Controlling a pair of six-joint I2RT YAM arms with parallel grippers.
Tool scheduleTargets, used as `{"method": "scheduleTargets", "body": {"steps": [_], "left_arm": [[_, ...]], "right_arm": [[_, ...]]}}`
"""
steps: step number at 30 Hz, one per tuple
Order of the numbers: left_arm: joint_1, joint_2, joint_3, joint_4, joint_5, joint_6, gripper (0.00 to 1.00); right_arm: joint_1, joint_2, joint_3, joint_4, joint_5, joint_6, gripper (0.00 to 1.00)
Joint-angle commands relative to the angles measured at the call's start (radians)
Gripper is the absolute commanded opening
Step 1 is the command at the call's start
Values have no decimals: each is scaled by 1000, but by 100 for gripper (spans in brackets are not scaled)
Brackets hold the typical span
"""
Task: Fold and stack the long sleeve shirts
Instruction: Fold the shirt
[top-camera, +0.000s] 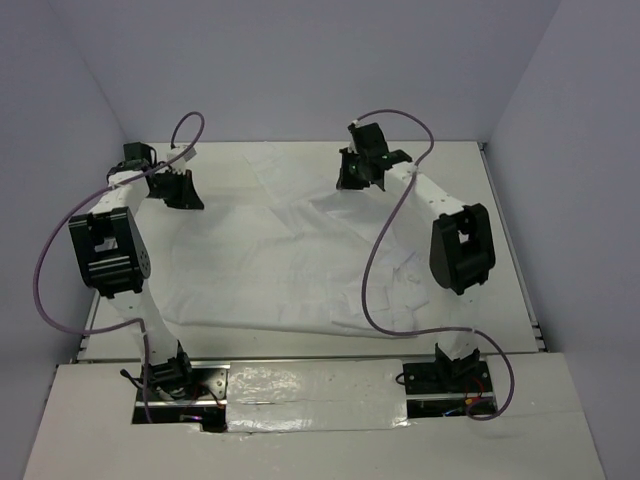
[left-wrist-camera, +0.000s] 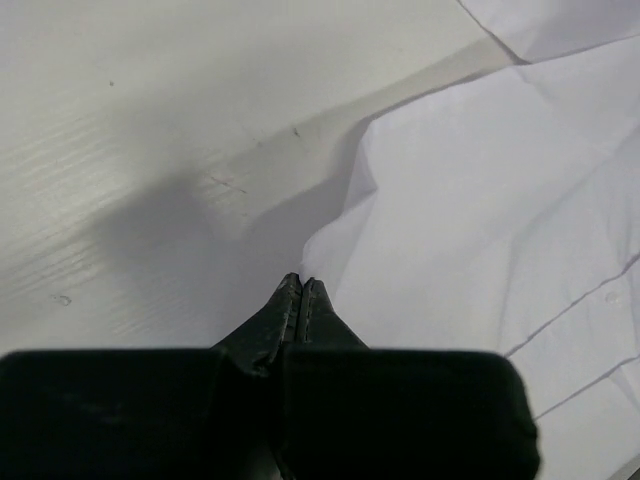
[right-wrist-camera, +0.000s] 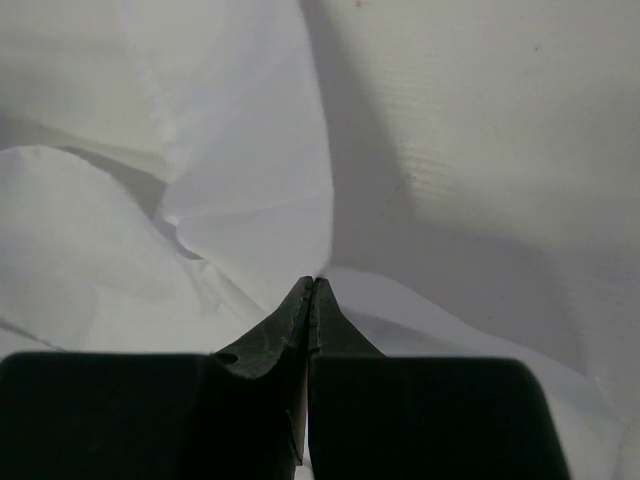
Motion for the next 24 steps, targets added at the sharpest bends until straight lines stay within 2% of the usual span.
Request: {"method": "scheduleTargets", "body": {"steps": [1,9,15,18,24], "left_arm": [[-3,-96,-44,35,34,78,0],[2,-209,-147,-89,66,220,0],[89,-315,-217,-218,103,475,0],[147,-327,-252,-305,97,663,0],[147,-381,-357,-416,113,918,0]], "right_arm": [[-1,-112,-110,108,-43,22,0],[43,-367,-381,157,-44,11,0],[49,-585,-608,197,-24,37,0],[48,-668,-696,191,-3,46,0],[48,-800,-829,192,-15,70,0]]}}
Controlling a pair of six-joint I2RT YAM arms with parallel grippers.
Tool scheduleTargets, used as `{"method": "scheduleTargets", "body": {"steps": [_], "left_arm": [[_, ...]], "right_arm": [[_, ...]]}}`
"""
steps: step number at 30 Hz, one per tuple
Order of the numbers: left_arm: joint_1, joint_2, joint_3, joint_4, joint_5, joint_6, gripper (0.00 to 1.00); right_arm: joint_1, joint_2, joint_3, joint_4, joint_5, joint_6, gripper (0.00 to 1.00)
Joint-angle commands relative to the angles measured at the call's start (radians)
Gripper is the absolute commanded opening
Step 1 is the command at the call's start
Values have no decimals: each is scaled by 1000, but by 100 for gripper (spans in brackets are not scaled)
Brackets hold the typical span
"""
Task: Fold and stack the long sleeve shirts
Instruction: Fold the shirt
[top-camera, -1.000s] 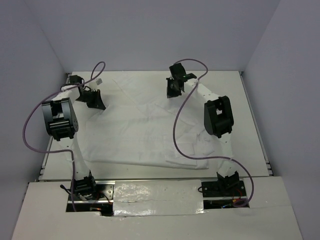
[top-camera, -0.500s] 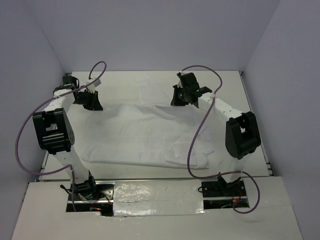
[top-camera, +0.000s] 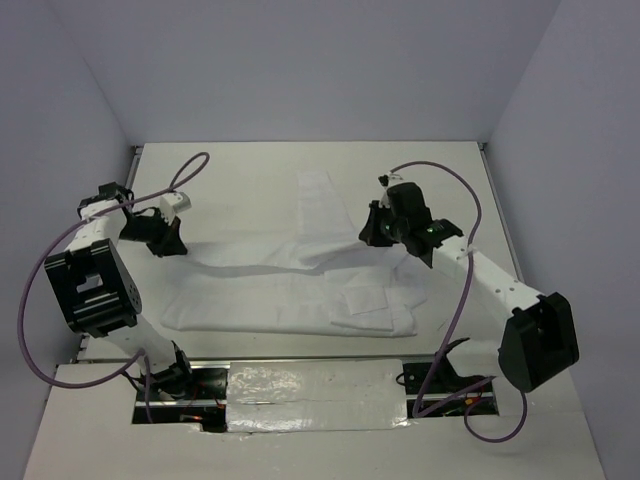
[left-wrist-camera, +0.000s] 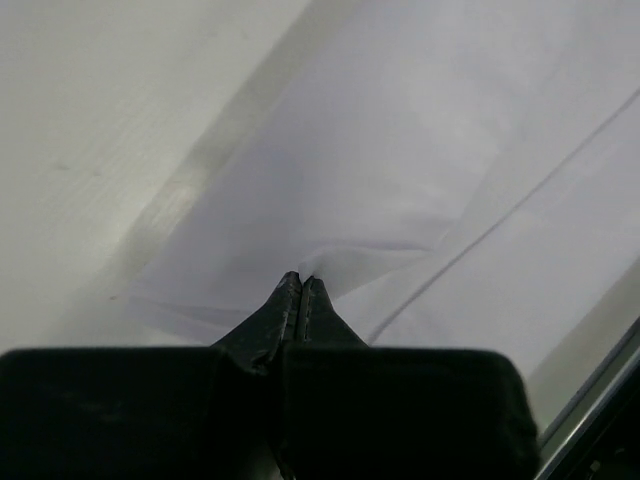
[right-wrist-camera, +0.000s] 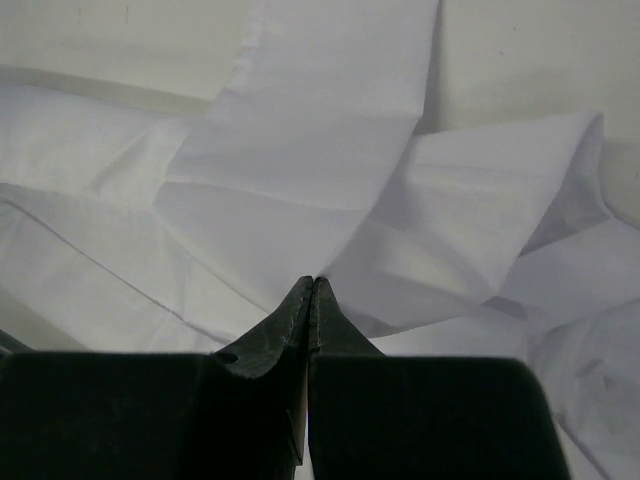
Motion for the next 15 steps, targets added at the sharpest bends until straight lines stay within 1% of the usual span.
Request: {"method": "scheduleTargets", "body": {"steps": [1,2,7,12,15], "left_arm": [[-11,-33,-25,-122,43,230,0],[-11,-25,-26,-127,35,244,0],[-11,-27,-58,-165,-39,406,0],[-9,-36,-71,-156,-81,472,0],[-1,-33,-57,-161,-94,511,0]], "right_arm": [[1,-72,-62,30,10,10,0],[-1,-81,-72,29,7,5,0],[12,-89,-137,68,-33,28,0],[19,-66,-168,92,-40,56,0],[12,-76,-177,69,-28,45,0]]}}
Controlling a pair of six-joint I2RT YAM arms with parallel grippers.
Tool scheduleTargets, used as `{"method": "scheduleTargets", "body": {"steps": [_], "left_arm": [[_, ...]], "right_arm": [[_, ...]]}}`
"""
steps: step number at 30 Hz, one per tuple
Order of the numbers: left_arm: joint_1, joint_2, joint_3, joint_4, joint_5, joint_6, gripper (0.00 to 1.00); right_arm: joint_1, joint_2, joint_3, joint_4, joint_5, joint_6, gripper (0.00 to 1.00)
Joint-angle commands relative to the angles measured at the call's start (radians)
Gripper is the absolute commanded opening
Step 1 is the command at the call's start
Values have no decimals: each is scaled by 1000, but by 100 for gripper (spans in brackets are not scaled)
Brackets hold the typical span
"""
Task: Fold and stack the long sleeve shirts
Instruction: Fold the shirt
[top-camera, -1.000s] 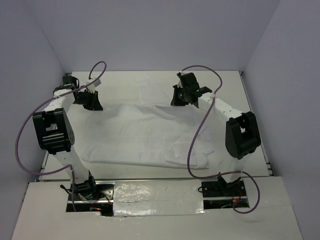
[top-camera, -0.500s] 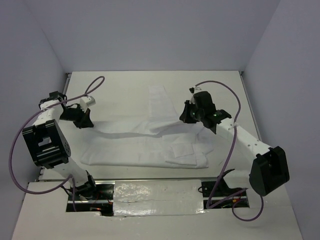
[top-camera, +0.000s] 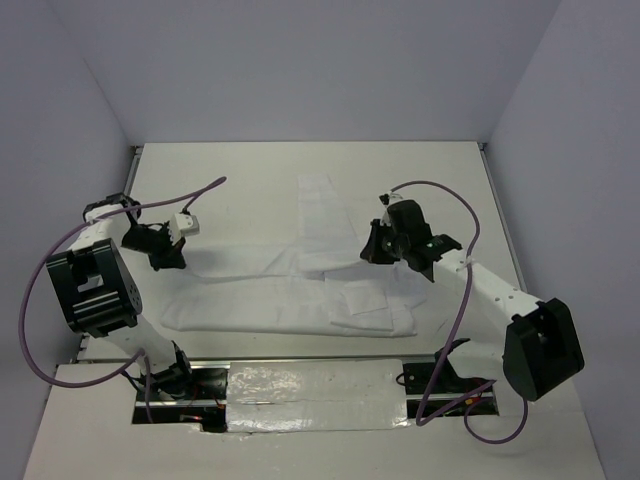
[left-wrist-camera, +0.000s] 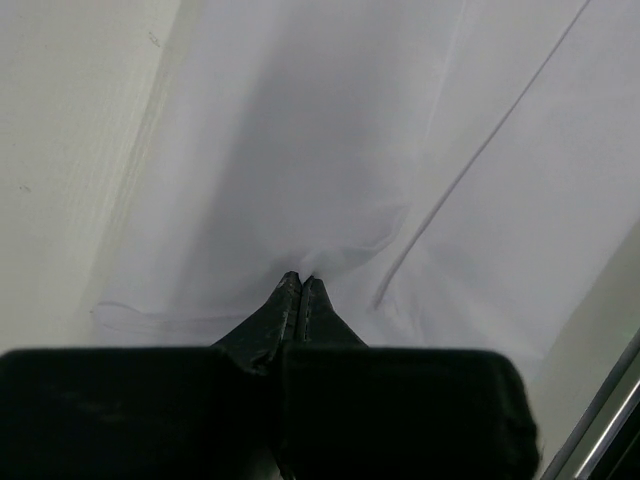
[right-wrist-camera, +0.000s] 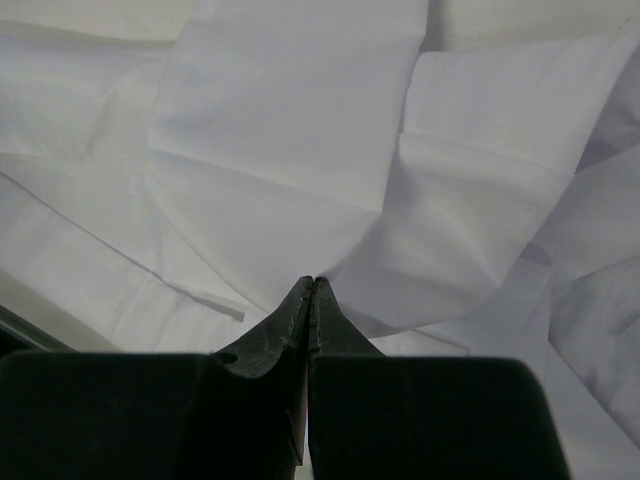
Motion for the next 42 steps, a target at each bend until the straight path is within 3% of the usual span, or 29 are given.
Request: {"method": "scheduleTargets", "body": {"steps": [1,7,11,16,23,30,36,42], "left_arm": [[13,-26,24,-39,3,119,0],[53,30,105,-143,39,236,0],[50,14,27,-150,33,322,0],[41,-29,-22,-110,59,296,0],[55,18,-39,-30,-29,267,0],[64,121,158,-240,80,340,0],[64,132,206,-341,115,403,0],[67,119,208,-346,137,365,0]], "right_arm": [[-8,-15,-9,29,11,4,0],[-48,-95,-35,30,1,-16,0],[-47,-86,-95,92,-111,-35,0],[-37,-60,-159,178,-180,-30,0],[-59,-91,-184,64,-88,-102,0],[-158,-155,-113,15,-157,-91,0],[-160,-164,-35,-43,-187,-144,0],[-175,-170,-3,-117,-156,-196,0]]}}
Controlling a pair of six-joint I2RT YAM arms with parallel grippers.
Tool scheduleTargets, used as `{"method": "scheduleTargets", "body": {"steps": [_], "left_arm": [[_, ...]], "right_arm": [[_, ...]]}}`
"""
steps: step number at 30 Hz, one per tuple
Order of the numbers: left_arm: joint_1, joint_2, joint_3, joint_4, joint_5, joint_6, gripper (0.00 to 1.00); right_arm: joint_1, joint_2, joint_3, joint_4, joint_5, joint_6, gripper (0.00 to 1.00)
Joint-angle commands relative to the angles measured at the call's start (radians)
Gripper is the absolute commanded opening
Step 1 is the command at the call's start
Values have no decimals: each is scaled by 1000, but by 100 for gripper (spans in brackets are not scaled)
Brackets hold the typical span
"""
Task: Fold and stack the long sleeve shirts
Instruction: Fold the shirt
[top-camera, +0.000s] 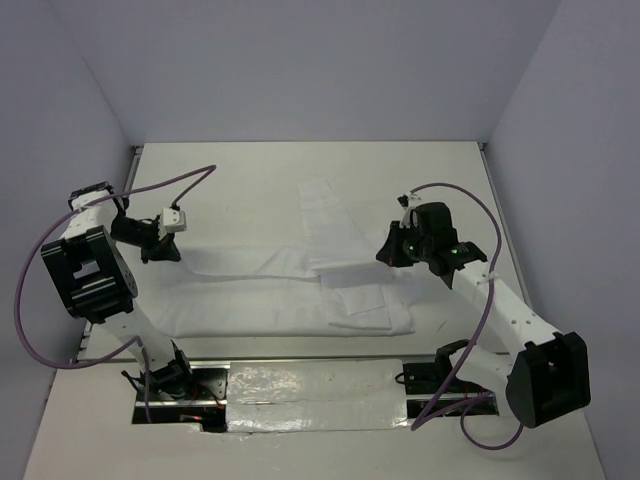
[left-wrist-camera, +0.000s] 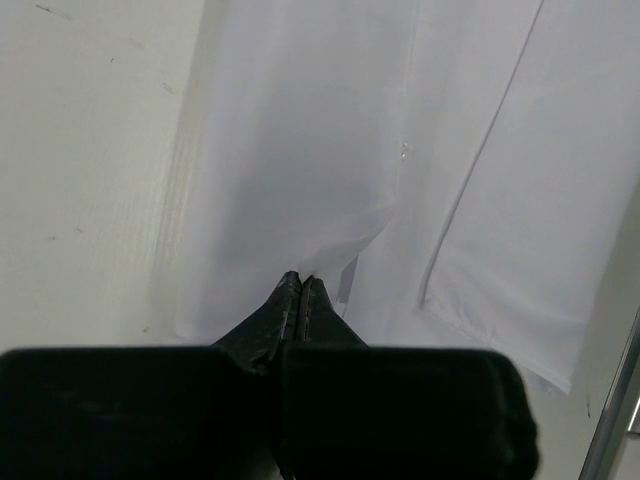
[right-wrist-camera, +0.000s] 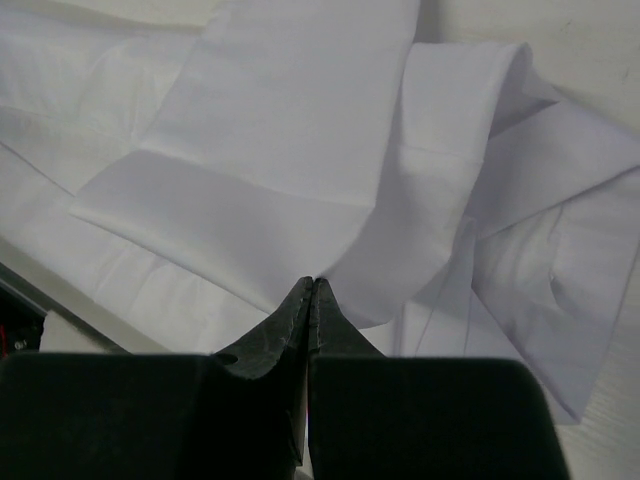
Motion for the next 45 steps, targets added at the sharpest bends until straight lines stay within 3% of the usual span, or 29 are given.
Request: {"method": "scheduleTargets", "body": {"steps": [1,7,12,14,16,18,19,20,21,22,23,24,25,29,32,35,37,38,41,43,45], "left_arm": [[8,-3,17,-90,65,33,0],[6,-32,-67,-85,-7,111,0],[8,-55,-158,-24,-52,116,0],[8,-75,-196,28,-76,124,5],[8,-109,-245,104,-127,122,27],[6,-133,-270,155,-157,111,46],[8,-152,-284,175,-183,110,49],[8,-159,-290,207,-193,101,52],[6,-166,-293,221,-199,95,58],[8,-176,-291,235,-201,87,68],[8,-181,-288,244,-198,69,71],[8,-185,-282,257,-193,58,93],[6,-190,-262,258,-175,46,99],[6,-195,-170,225,-107,-27,99],[5,-184,-74,156,3,-75,99],[-17,-172,12,179,91,-279,96],[-28,-159,57,182,134,-367,84],[-38,-159,60,198,144,-410,70],[-75,-178,26,336,152,-602,50],[-92,-208,-30,452,122,-710,52],[-127,-221,-81,534,85,-790,61]], "right_arm": [[-21,-28,68,-71,15,-57,0],[-72,-65,53,-102,-24,-77,0],[-6,-68,-48,-18,-77,-41,0],[1,-49,-62,-10,-64,-37,0],[2,-31,-71,-25,-17,-31,0],[-5,-31,-73,-39,29,-28,14],[-16,-31,-73,-50,55,-28,22],[-24,-31,-68,-54,55,-31,41],[-30,-32,-62,-59,49,-34,50],[-33,-32,-55,-71,46,-43,55],[-33,-35,-35,-77,48,-50,61],[-35,-40,-24,-82,49,-56,63],[-35,-42,-10,-92,52,-69,67],[-39,-34,109,-102,51,-100,69],[-36,71,218,-48,52,-74,69],[-36,199,354,22,3,-41,58],[-36,352,480,27,-40,-5,57],[-36,459,523,29,-49,5,59],[-36,686,704,1,-75,65,64],[-30,806,874,-69,-92,104,65],[-22,986,1002,-169,-69,121,70]]}}
